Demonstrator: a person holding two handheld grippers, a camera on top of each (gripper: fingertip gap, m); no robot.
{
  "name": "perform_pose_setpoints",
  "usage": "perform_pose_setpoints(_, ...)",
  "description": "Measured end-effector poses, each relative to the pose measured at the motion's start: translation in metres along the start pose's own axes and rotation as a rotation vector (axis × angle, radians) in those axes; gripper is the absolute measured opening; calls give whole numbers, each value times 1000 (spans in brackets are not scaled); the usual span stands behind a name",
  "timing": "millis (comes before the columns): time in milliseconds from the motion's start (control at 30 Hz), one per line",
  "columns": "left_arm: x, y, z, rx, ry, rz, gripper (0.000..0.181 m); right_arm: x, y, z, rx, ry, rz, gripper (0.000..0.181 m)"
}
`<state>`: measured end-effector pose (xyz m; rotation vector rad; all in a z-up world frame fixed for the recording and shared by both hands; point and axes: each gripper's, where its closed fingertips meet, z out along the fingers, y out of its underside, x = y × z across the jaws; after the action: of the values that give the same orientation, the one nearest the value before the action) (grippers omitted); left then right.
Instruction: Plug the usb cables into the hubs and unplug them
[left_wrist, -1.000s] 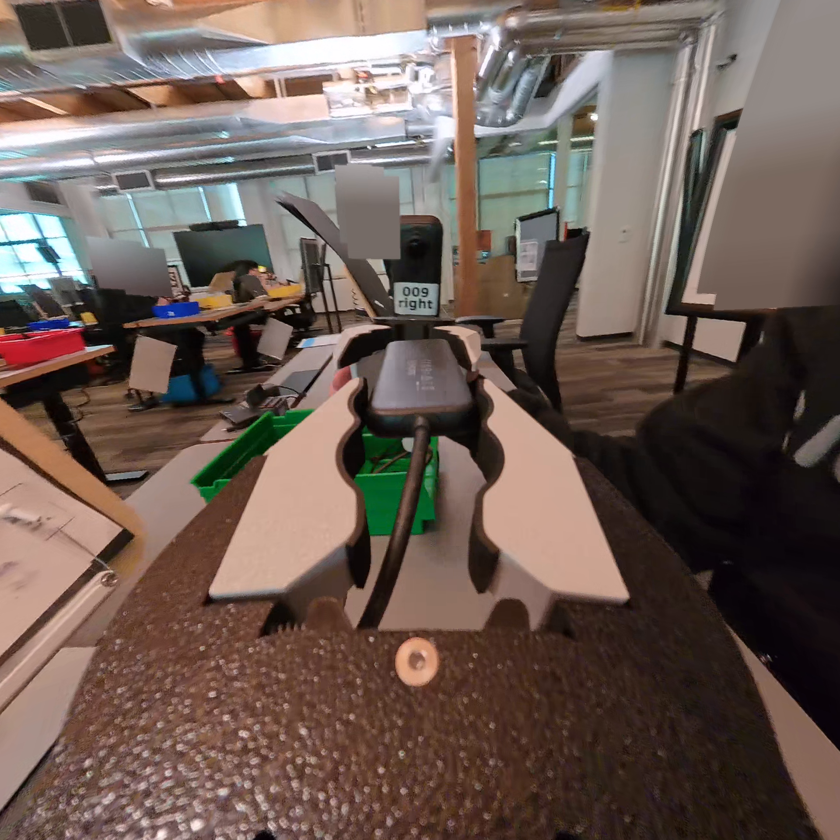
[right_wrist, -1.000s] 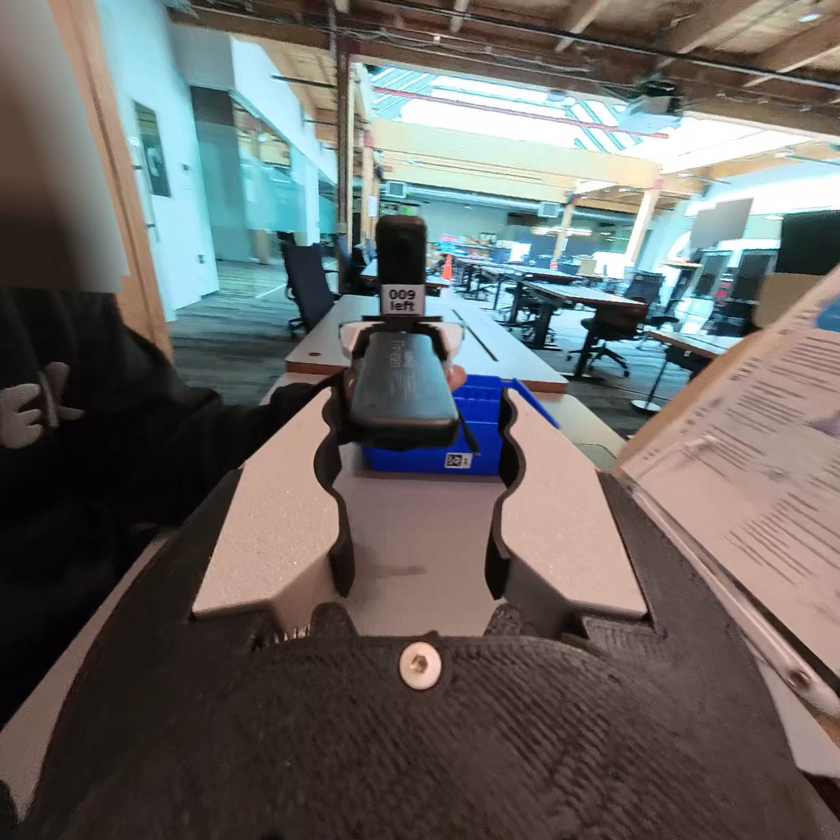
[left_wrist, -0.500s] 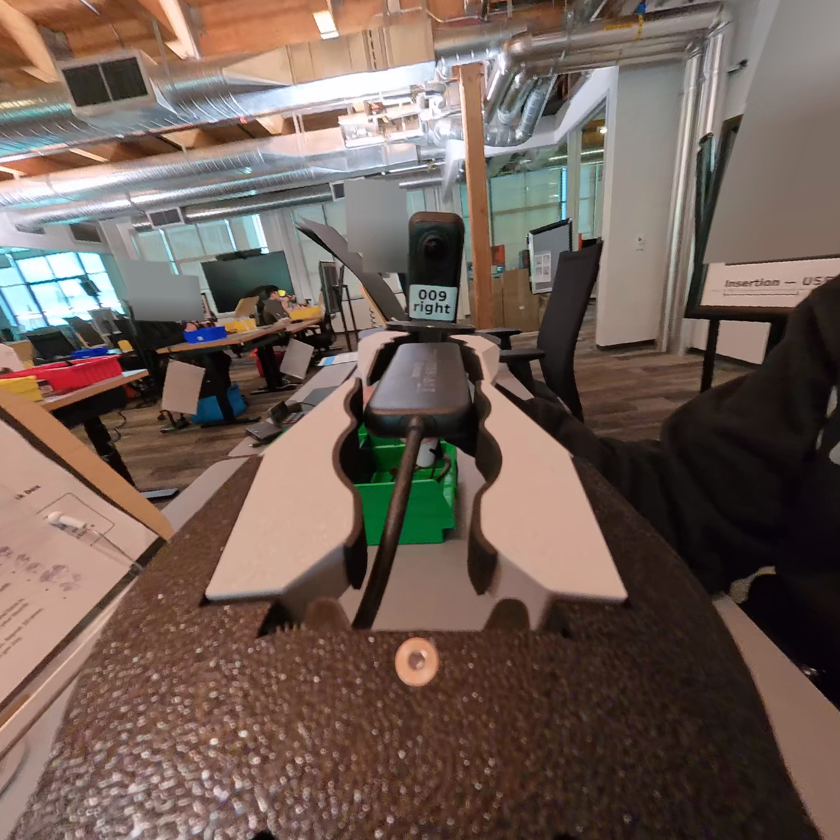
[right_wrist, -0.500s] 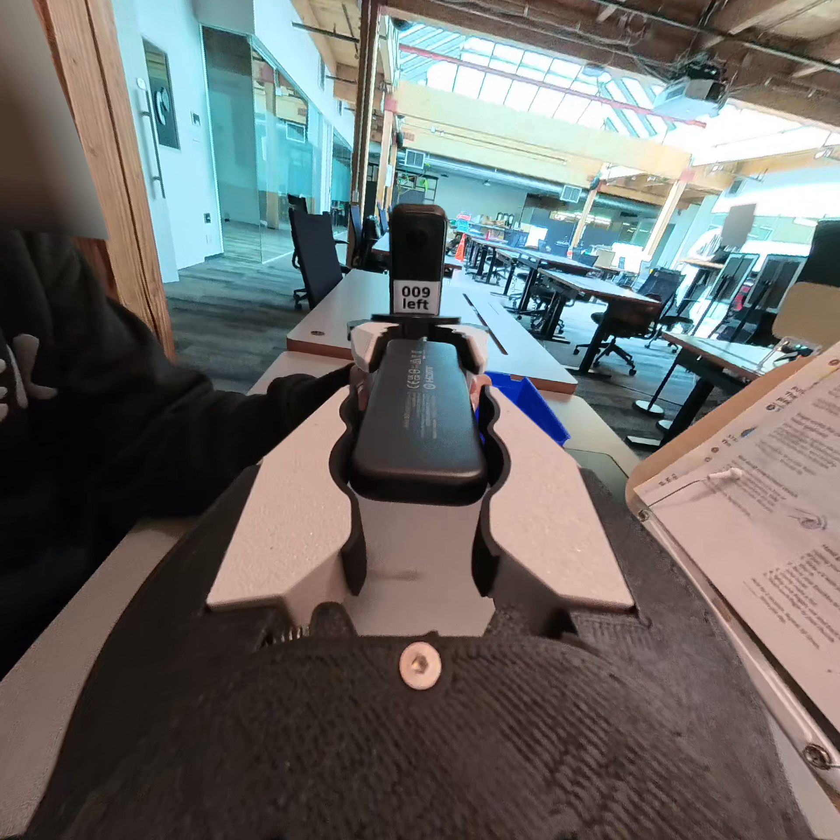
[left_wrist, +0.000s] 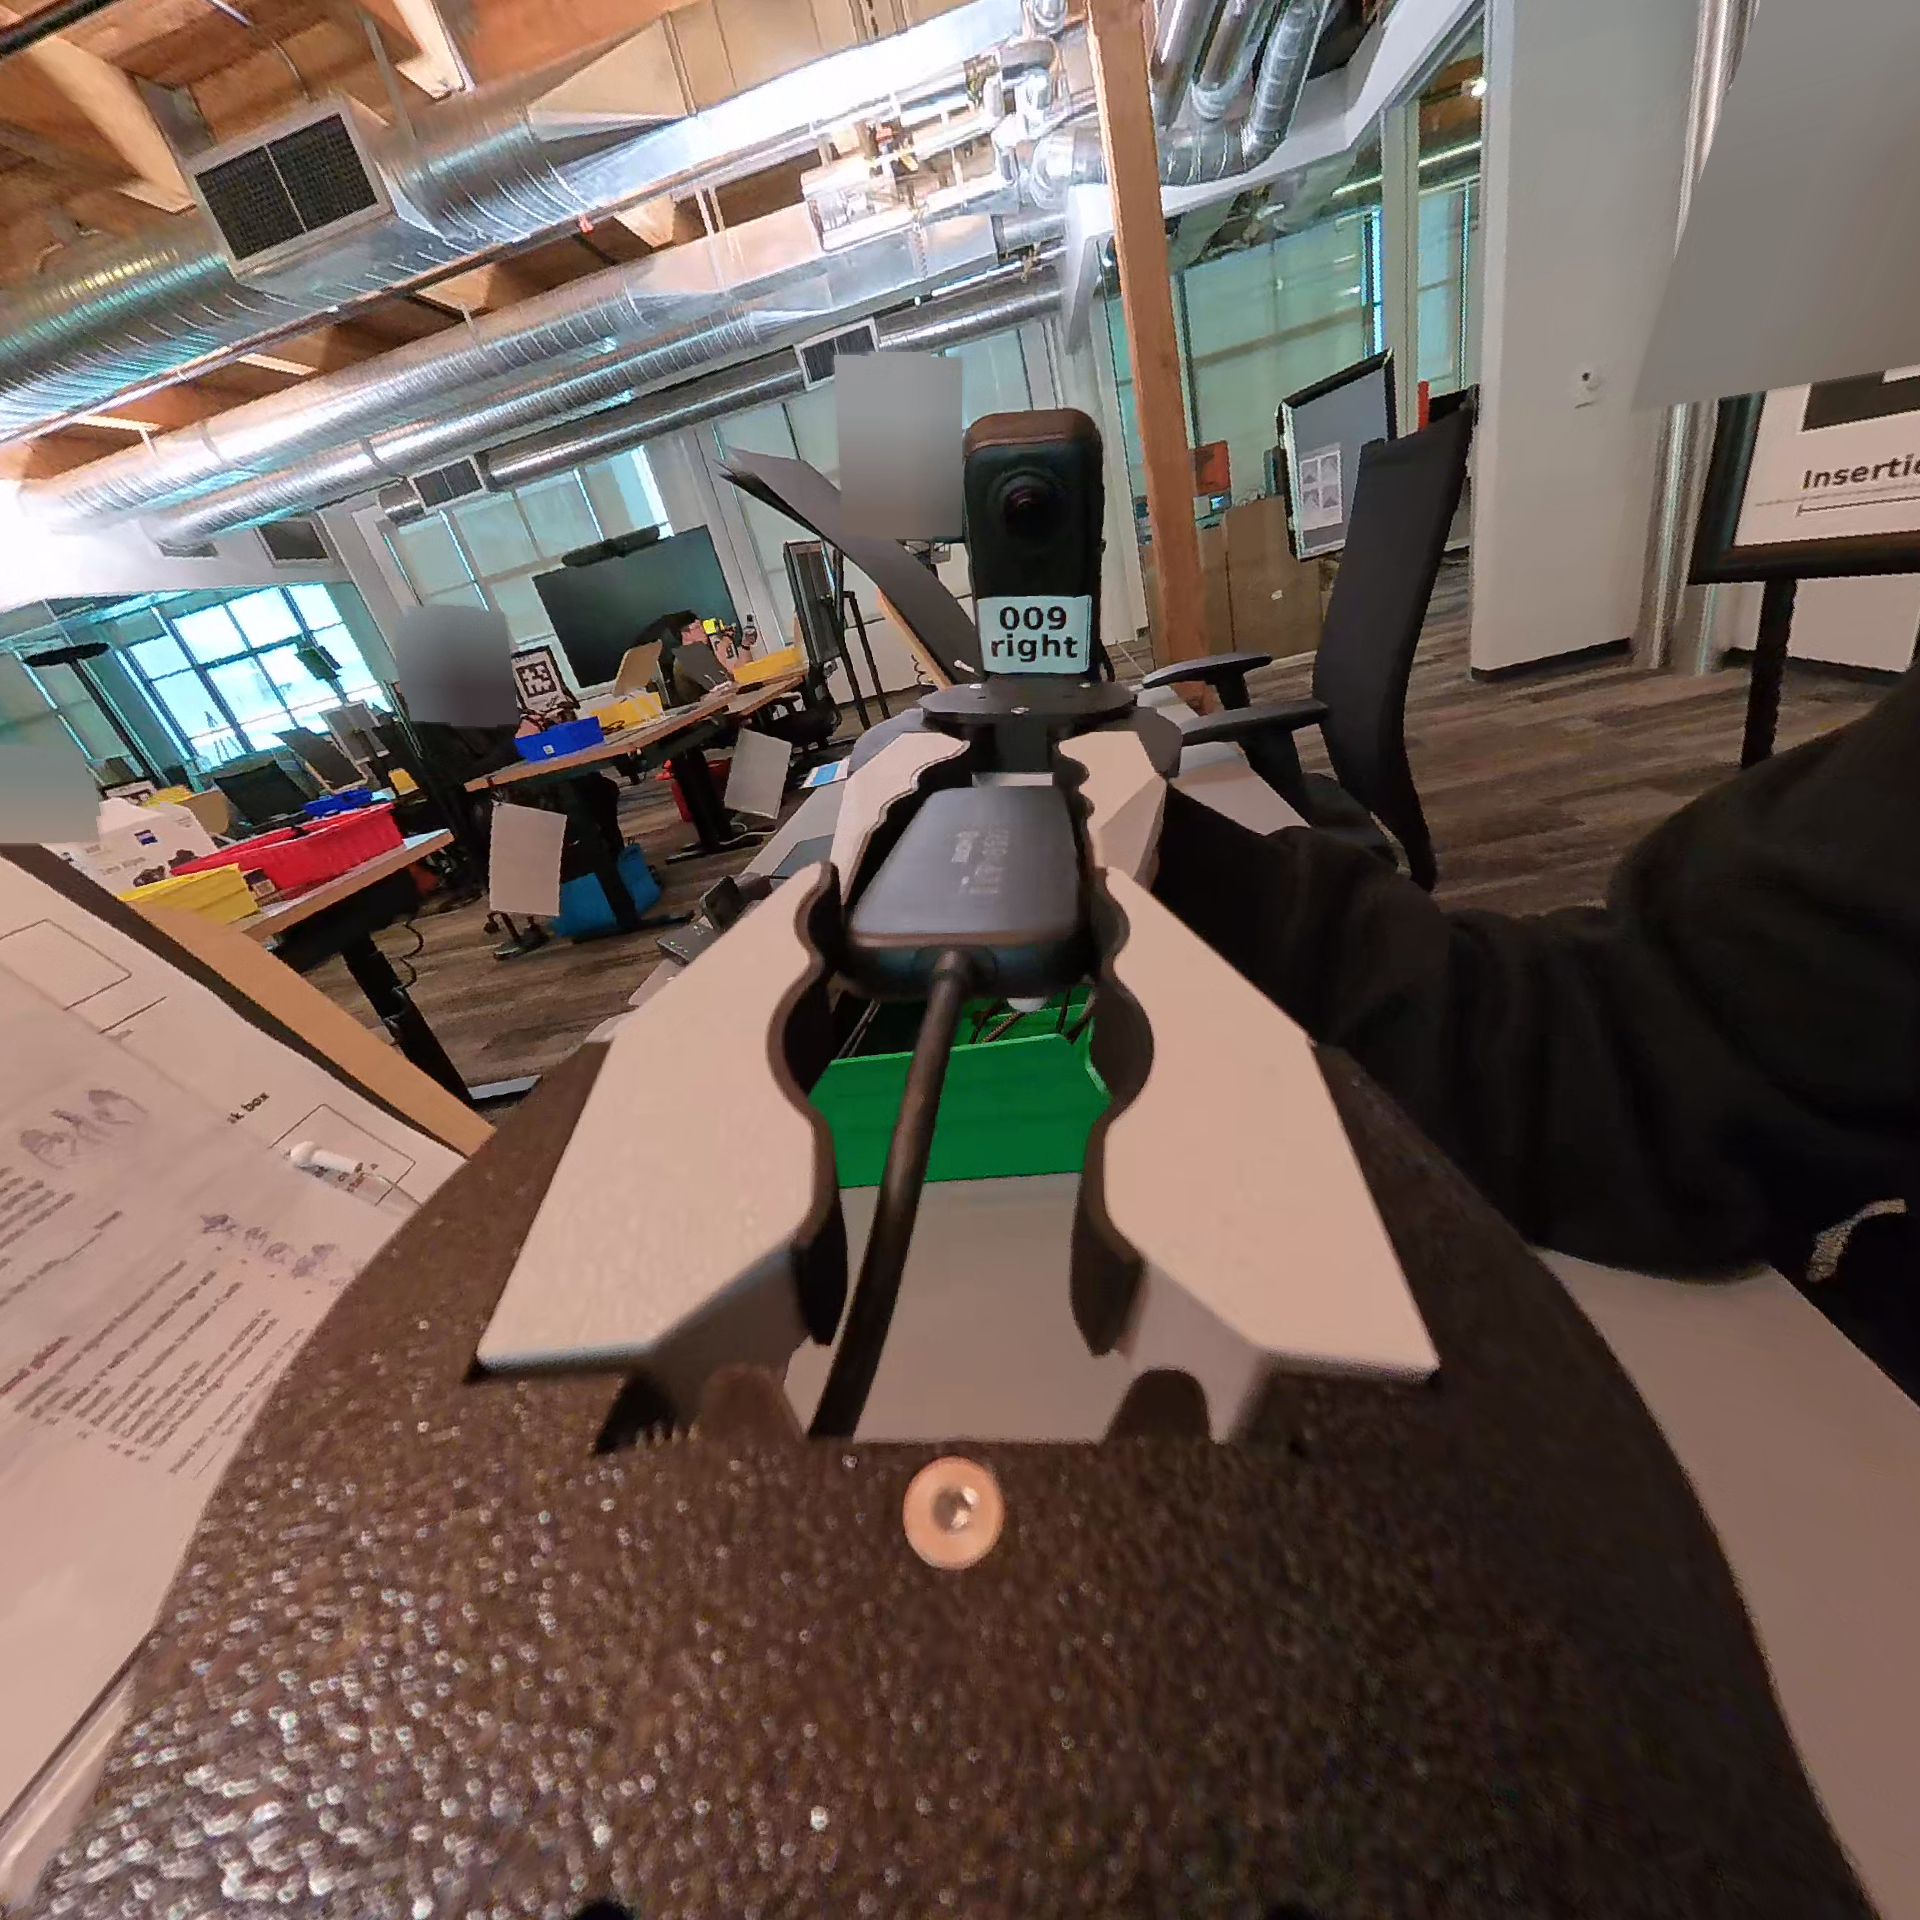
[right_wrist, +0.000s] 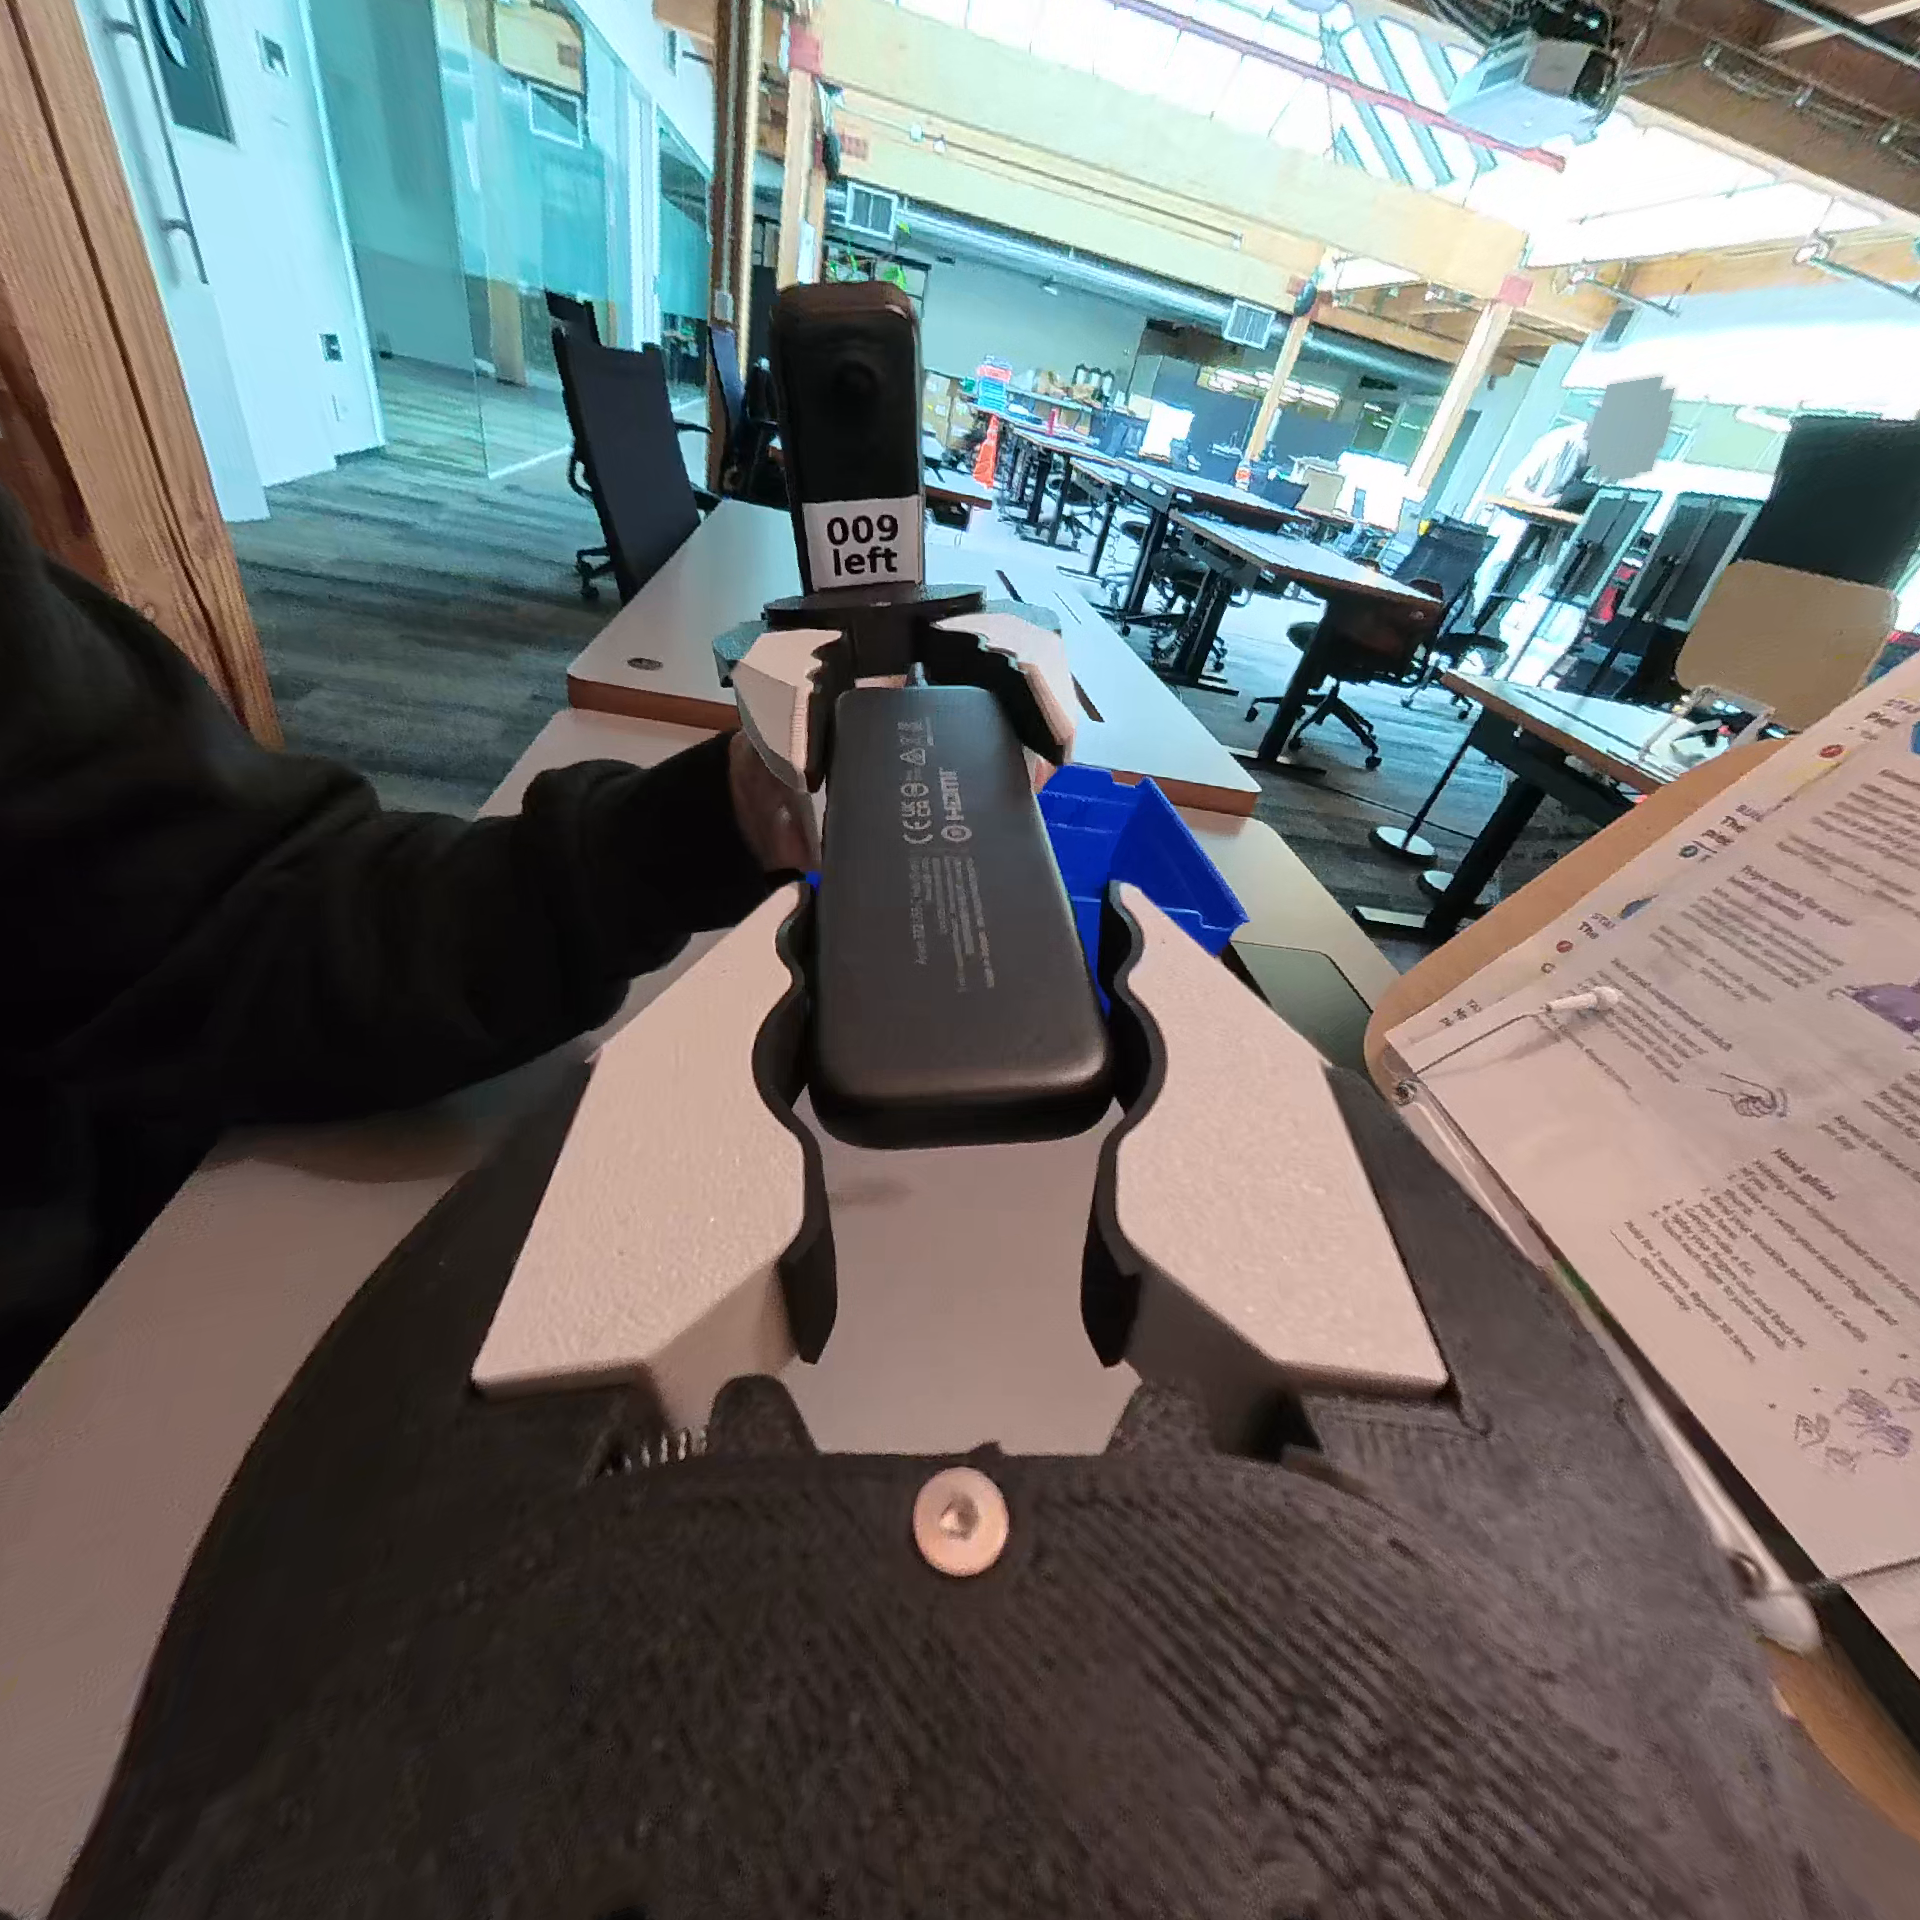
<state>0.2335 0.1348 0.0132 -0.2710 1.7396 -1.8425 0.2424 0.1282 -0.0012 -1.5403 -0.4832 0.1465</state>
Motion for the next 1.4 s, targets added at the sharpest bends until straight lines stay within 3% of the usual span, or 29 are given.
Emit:
perform_pose_setpoints(467,-3,-7,-2,55,-13,-23,45,-3,-18,0,101,-30,14,52)
perform_pose_setpoints(633,-12,-3,-1,47,-72,-33,54,2,-23,-3,126,1,-4,52)
perform_pose_setpoints(833,-12,3,-2,48,-50,-51,38,6,-23,-5,107,41,-33,52)
perform_pose_setpoints(933,-14,14,0,-9,-67,-50,59,9,-18,-2,72,65,-40,52)
perform_pose_setpoints(1033,-19,31,5,-149,-139,90,67,12,-20,0,75,87,-26,52)
perform_pose_setpoints(1200,-60,48,-4,-482,-498,585,35,19,-20,5,32,153,-2,53)
perform_pose_setpoints(1267,-70,47,-9,-552,-591,723,22,21,-22,8,31,181,16,53)
perform_pose_setpoints(1367,-65,44,-8,-493,-553,642,7,20,-26,7,43,191,6,52)
perform_pose_setpoints(1400,-58,43,-6,-456,-498,590,7,19,-31,4,73,193,-35,44)
